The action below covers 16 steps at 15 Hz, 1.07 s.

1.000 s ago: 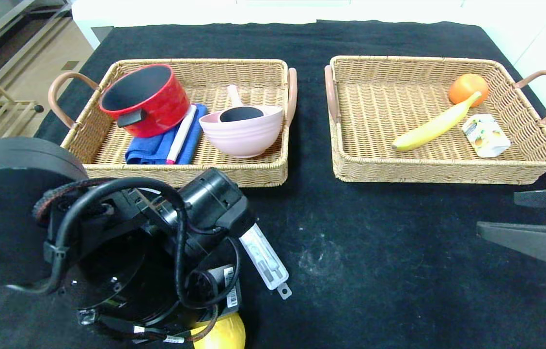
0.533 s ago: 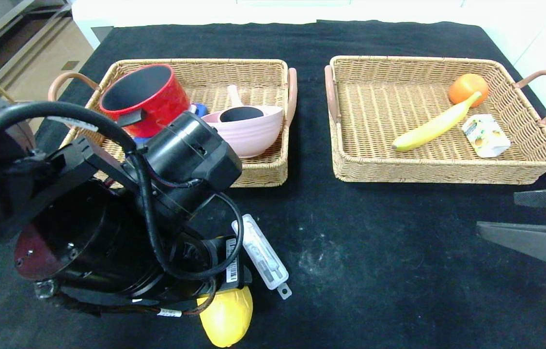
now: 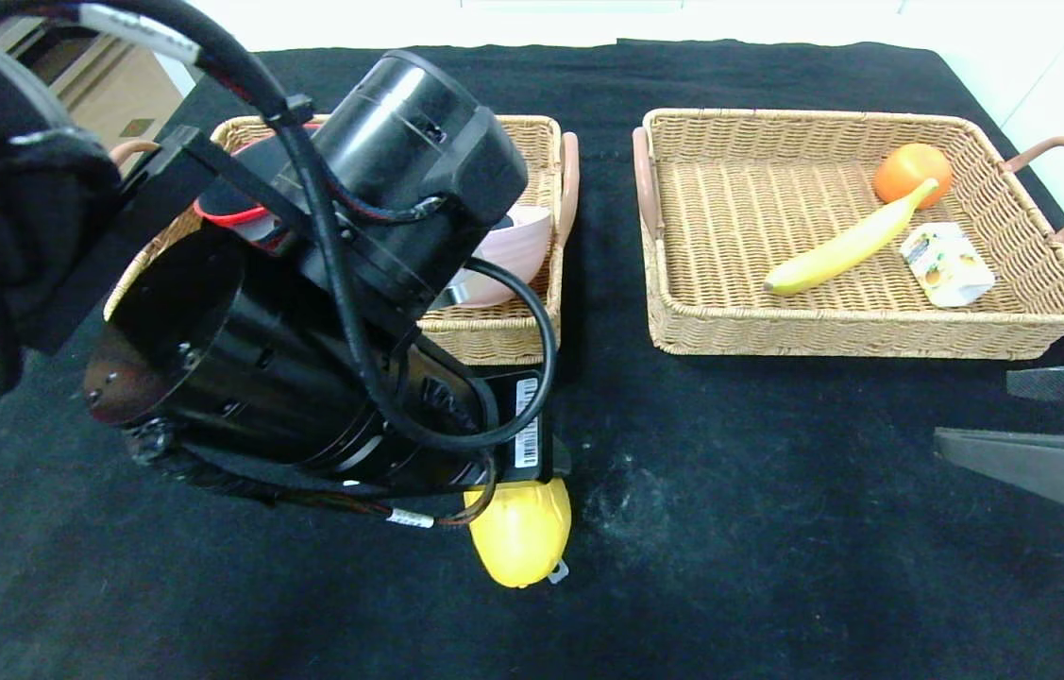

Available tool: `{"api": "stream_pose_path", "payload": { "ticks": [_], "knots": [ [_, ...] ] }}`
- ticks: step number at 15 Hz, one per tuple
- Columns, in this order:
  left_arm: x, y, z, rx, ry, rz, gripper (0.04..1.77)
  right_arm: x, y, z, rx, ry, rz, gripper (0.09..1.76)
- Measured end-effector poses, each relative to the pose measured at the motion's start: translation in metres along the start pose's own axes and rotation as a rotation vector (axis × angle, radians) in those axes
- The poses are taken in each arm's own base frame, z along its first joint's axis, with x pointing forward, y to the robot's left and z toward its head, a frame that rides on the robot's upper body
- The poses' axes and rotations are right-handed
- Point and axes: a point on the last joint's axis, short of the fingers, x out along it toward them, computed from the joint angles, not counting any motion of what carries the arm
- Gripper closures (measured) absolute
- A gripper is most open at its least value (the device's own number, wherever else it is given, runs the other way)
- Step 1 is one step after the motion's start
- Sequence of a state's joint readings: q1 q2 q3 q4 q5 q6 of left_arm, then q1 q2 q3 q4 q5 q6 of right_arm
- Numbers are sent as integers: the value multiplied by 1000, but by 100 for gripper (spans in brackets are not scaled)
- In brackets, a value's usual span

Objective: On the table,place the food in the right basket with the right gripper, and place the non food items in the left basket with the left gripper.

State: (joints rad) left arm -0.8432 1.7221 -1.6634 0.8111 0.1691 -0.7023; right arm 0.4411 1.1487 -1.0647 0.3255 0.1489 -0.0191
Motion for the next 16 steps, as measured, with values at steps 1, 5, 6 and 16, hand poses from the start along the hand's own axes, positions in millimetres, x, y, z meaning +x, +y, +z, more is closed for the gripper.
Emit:
{"api": "stream_pose_path", "payload": {
  "ticks": [1, 5, 6, 16],
  "knots": [
    [3, -6, 3, 10, -6, -12, 89, -1, 0, 1, 0, -4, 0, 14],
    [22, -30, 8, 44, 4, -48, 89, -4, 0, 2, 0, -16, -7, 14],
    [28, -35, 8, 50, 8, -52, 89, -4, 0, 2, 0, -18, -7, 14],
    [72, -66, 7, 94, 26, -214, 90, -8, 0, 3, -2, -30, -7, 14]
  ]
}}
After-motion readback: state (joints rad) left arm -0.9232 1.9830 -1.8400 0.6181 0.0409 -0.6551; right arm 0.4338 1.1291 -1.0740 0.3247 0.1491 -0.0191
